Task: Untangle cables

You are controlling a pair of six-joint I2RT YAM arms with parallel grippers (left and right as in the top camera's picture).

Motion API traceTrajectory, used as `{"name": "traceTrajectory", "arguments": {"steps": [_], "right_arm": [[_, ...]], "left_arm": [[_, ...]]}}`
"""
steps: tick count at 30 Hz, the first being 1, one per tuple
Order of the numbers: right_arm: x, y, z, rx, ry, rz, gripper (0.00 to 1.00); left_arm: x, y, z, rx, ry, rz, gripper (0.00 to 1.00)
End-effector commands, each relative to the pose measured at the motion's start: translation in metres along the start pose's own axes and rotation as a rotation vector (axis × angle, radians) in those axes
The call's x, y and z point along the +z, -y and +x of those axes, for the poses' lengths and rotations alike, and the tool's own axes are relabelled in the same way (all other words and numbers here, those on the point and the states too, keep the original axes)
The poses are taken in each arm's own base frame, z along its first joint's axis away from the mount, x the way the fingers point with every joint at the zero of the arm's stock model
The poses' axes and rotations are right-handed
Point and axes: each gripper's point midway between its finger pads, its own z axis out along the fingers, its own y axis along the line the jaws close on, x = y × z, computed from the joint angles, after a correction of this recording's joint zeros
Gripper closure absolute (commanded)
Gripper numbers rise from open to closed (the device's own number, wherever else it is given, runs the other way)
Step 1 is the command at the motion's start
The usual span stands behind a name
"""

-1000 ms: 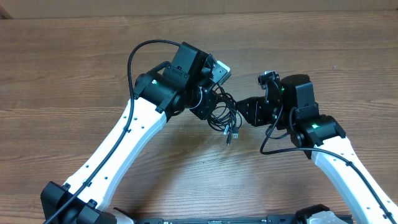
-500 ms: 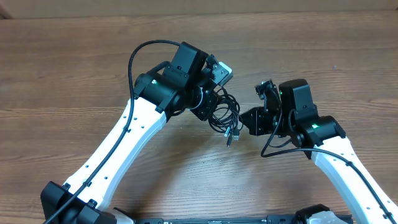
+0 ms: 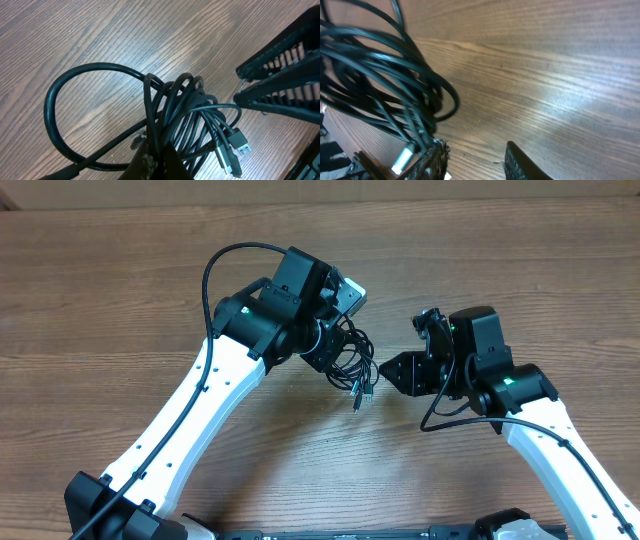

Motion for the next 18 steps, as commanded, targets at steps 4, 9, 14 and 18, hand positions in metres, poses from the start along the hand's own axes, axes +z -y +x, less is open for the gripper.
{"name": "traceTrajectory", "arguments": {"steps": [4,9,14,18], "right_arm": [[-0.016,-0.026,-0.016,-0.063,0.052,-0.081,0.66],[-0.017,-0.031,-0.013,-0.081,0.039,-0.11,0.67],[-0.017,-0.037,-0.01,-0.097,0.028,-0.148,0.71],[-0.016,-0.036,-0.008,-0.093,0.016,-0.148,0.71]], "left_arm": [[-0.011,0.005,-0.01,0.022,0.044,0.024,0.96],[-0.011,0.01,-0.011,0.022,0.048,0.054,0.96],[-0.012,0.018,-0.012,0.024,0.054,0.099,0.96],[-0.013,0.024,-0.013,0.028,0.06,0.137,0.96]]}}
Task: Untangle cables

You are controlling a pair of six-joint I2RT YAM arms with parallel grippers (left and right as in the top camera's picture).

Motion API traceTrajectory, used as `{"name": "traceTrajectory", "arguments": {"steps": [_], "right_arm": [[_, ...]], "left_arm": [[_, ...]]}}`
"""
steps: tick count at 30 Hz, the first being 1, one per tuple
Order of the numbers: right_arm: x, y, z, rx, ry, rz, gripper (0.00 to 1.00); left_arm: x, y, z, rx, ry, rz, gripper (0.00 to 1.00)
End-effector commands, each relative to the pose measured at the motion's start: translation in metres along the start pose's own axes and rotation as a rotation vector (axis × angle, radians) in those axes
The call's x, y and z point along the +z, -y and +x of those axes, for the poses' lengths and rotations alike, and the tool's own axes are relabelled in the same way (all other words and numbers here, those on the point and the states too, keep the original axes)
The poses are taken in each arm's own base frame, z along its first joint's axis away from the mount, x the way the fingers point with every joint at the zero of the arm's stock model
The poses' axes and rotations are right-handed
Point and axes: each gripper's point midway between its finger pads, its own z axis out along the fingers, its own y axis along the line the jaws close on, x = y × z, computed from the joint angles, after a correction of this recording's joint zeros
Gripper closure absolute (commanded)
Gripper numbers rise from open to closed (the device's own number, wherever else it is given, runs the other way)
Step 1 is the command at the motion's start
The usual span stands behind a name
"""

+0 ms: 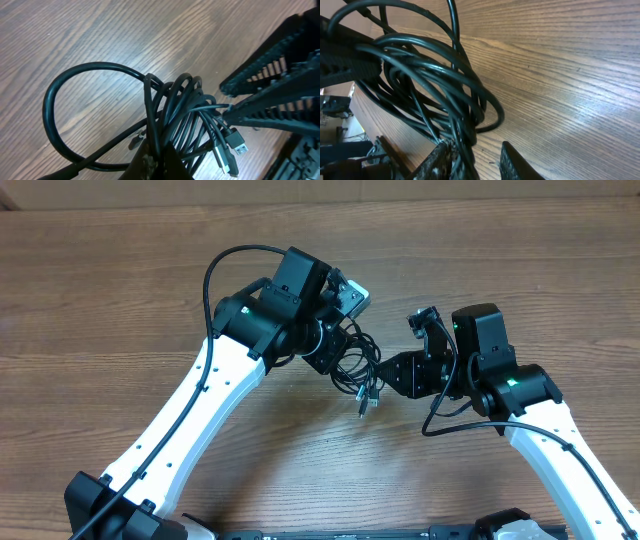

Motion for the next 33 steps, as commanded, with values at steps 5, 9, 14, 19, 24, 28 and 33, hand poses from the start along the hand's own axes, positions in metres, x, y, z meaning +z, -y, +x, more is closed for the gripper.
{"name": "traceTrajectory", "arguments": {"steps": [5,9,14,19,24,28,33], "right_arm": [[-0.005,-0.01,-0.007,-0.036,0.008,-0.028,0.86],[-0.003,0.003,-0.001,-0.012,-0.011,0.042,0.96],[-0.017,0.062,0.016,0.135,-0.033,0.388,0.96],[-0.072,0.132,0.047,0.446,0.038,0.912,0.95],[-0.069,0.129,0.048,0.488,0.045,0.887,0.41],[-0.058,0.121,0.036,0.451,0.062,0.804,0.34],[-0.013,0.053,0.007,0.166,0.003,0.334,0.37]], "left_arm": [[-0.011,0.014,-0.012,0.034,0.052,0.071,0.96],[-0.011,0.004,-0.011,0.028,0.045,0.019,0.96],[-0.013,-0.015,-0.006,0.005,0.024,-0.072,0.96],[-0.015,-0.023,-0.004,-0.021,0.025,-0.081,0.96],[-0.015,-0.02,-0.004,-0.023,0.026,-0.058,0.96],[-0.015,-0.018,-0.005,-0.022,0.028,-0.048,0.96],[-0.015,-0.01,-0.006,-0.021,0.036,-0.001,0.96]]}}
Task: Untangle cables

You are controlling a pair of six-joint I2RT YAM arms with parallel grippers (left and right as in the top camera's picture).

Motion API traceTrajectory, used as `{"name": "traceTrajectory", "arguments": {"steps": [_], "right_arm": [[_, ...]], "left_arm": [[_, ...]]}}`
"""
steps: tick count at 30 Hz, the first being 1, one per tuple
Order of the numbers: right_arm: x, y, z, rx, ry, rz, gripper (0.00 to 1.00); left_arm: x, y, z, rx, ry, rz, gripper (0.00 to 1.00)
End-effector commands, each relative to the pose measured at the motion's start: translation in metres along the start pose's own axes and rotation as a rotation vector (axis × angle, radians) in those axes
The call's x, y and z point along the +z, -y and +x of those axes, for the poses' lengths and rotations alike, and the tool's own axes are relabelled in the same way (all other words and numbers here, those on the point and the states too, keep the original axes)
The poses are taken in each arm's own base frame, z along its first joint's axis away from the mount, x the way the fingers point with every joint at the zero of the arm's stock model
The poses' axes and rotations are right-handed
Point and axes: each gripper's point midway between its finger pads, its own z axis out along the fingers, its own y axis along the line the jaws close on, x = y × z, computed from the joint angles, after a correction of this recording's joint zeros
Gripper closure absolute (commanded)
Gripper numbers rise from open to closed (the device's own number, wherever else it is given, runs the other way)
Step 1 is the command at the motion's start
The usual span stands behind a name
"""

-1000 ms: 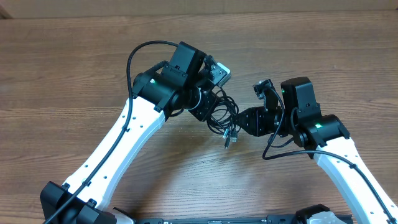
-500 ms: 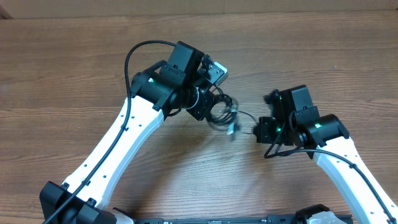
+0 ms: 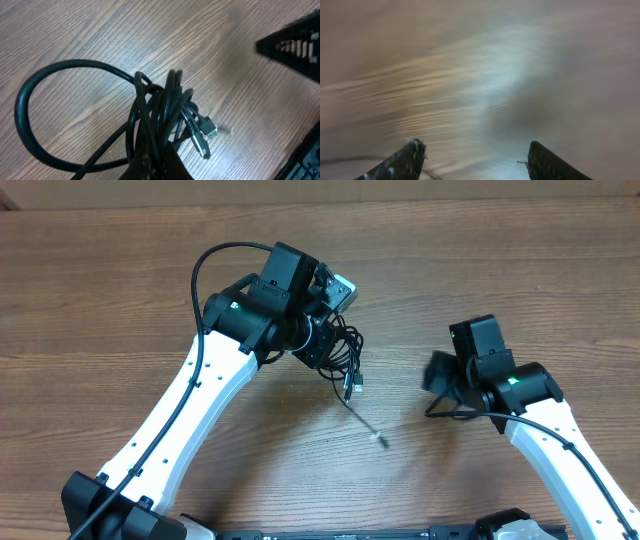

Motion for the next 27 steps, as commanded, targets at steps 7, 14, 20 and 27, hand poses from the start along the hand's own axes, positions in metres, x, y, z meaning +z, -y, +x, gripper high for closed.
{"name": "traceTrajectory", "arguments": {"steps": [7,14,20,27], "right_arm": [[-0.045,-0.119,-0.001,-0.322,-0.002,-0.684,0.52],[-0.042,-0.115,0.006,-0.311,-0.038,-0.67,0.54],[-0.041,-0.114,0.009,-0.306,-0.052,-0.664,0.85],[-0.04,-0.107,0.025,-0.283,-0.134,-0.651,0.96]], "left_arm": [[-0.014,0.033,-0.015,0.024,0.069,0.18,0.96],[-0.019,0.05,-0.024,0.039,0.111,0.28,0.96],[-0.021,0.055,-0.028,0.049,0.133,0.313,0.96],[-0.02,0.052,-0.028,0.048,0.132,0.297,0.96]]}}
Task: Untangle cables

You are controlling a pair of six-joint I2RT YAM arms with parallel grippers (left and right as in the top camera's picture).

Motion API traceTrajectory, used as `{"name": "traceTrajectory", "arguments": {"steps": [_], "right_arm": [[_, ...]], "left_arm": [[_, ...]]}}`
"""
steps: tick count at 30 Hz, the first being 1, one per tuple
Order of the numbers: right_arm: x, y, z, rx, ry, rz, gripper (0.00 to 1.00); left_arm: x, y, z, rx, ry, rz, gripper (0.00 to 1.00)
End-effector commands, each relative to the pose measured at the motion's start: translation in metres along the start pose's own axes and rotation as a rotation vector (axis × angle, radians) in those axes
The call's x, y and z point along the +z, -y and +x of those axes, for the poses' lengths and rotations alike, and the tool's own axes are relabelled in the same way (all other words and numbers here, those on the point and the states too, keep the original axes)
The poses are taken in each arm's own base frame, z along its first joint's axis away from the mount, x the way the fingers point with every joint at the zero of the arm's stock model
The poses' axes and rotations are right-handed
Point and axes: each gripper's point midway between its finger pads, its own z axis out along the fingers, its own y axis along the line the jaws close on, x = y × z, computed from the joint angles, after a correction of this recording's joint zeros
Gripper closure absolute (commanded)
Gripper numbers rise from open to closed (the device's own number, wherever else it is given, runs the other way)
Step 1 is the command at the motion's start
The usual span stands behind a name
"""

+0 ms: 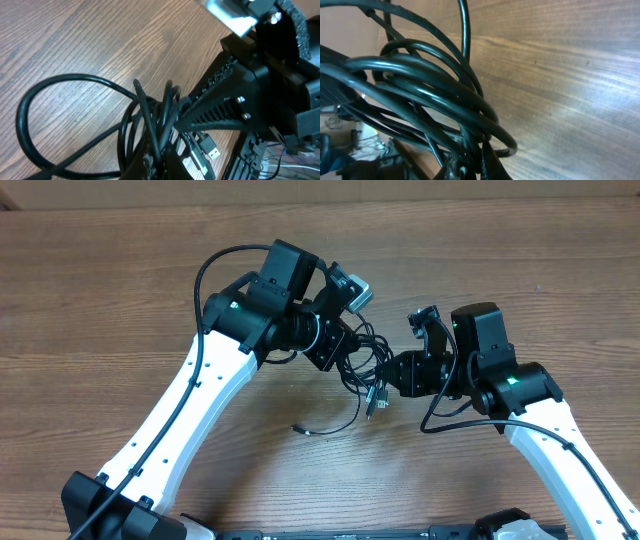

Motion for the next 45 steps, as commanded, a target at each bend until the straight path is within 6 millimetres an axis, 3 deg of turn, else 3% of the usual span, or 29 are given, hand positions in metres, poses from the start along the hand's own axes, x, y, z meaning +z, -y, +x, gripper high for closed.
{"name": "traceTrajectory", "arguments": {"steps": [1,5,9,16,23,27,32,34,37,40,45], "right_arm": [[-0.002,-0.009,0.003,-0.009,-0.022,-0.04,0.96],[-0.004,-0.029,0.002,-0.059,-0.028,-0.154,0.96],[-0.006,-0.042,-0.007,-0.103,0.004,-0.219,0.96],[-0.007,-0.046,-0.017,-0.121,0.041,-0.234,0.96],[-0.007,-0.048,-0.017,-0.125,0.043,-0.24,0.96],[-0.011,-0.059,-0.018,-0.15,0.044,-0.305,0.96],[-0.013,-0.065,-0.019,-0.165,0.047,-0.337,0.96],[-0.013,-0.066,-0.018,-0.166,0.044,-0.344,0.96],[-0.013,-0.066,-0.018,-0.163,0.042,-0.344,0.96],[-0.013,-0.066,-0.017,-0.16,0.039,-0.343,0.96],[-0.013,-0.067,-0.016,-0.158,0.033,-0.349,0.96]], "left_arm": [[-0.009,0.008,-0.011,0.033,0.04,0.015,0.95],[-0.009,0.002,-0.009,0.028,0.03,-0.02,0.81],[-0.008,-0.004,0.0,0.009,-0.008,-0.056,0.79],[-0.006,-0.02,0.024,-0.039,-0.108,-0.139,0.75],[-0.003,-0.027,0.028,-0.047,-0.131,-0.164,0.63],[0.0,-0.04,0.034,-0.056,-0.166,-0.221,0.53],[0.01,-0.047,0.039,-0.068,-0.193,-0.222,0.52],[0.014,-0.049,0.038,-0.07,-0.196,-0.221,0.55],[0.016,-0.051,0.035,-0.063,-0.182,-0.223,0.79],[0.017,-0.053,0.025,-0.056,-0.144,-0.23,0.95],[0.013,-0.059,0.017,-0.068,-0.108,-0.247,0.96]]}}
